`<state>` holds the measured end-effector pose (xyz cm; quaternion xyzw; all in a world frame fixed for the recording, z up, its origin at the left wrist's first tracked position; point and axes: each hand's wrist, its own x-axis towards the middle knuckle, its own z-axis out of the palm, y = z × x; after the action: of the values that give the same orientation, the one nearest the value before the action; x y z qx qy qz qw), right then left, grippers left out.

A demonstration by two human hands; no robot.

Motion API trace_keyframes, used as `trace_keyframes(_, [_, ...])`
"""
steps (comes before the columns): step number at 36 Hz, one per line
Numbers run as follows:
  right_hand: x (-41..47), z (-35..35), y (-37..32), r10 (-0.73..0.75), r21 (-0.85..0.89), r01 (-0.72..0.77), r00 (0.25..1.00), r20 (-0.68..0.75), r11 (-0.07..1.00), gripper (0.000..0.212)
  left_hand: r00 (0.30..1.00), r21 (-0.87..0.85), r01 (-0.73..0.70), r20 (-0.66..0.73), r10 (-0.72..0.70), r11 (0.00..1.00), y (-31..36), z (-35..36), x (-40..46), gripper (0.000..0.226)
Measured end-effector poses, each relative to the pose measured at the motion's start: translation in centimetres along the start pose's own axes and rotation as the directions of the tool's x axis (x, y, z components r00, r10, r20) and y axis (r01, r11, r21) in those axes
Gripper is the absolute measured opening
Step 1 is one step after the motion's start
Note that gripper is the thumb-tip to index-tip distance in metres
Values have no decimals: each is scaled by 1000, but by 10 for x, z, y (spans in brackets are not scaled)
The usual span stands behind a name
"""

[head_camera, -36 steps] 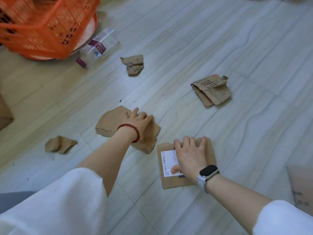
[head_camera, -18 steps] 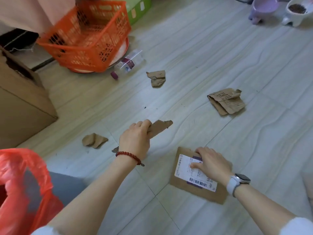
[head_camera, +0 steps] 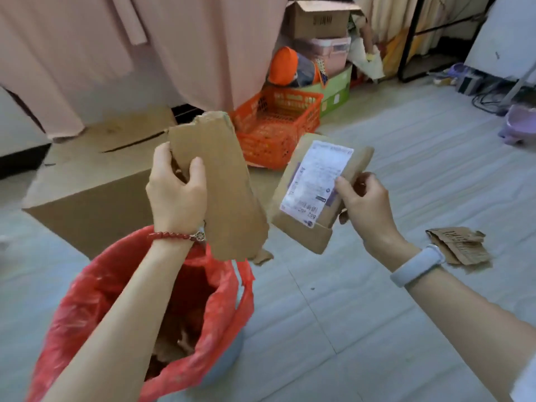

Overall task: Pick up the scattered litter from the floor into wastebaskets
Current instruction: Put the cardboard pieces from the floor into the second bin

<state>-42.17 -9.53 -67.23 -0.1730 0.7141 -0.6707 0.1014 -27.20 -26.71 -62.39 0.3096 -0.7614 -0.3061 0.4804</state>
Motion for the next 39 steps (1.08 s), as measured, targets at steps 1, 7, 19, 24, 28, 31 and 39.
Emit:
trace_keyframes(1, [-4, 11, -9, 6, 54, -8, 999, 37, 998, 15, 1000, 16, 9, -28, -8, 1000, -4, -18, 1, 14])
trace_keyframes(7, [-39, 80, -42, -49, 158, 5, 960, 275, 987, 7, 981, 182, 132, -165, -102, 974, -36, -99, -11, 13])
trace_keyframes(19, [-88, 152, -12, 52, -312, 165, 810, 585, 936, 13, 947, 429, 267, 51, -318, 863, -99, -128, -59, 50])
trace_keyframes(24, [-76, 129, -4, 14, -297, 171, 847, 531, 940, 9, 970, 368, 121, 155, -190, 922, -82, -89, -69, 44])
trace_keyframes(28, [-53, 80, 3, 77, -334, 64, 916, 395, 940, 11, 928, 239, -31, 369, -61, 971, -46, -20, -73, 45])
trace_keyframes(31, [-43, 18, 17, 104, -459, 15, 967, 233, 888, 14, 829, 132, -119, 559, 25, 984, -20, 45, -89, 41])
trace_keyframes(39, [-120, -188, 72, 338, -870, -206, 940, -48, 447, 23, 282, 21, -298, 957, 67, 954, 48, 187, -203, 40])
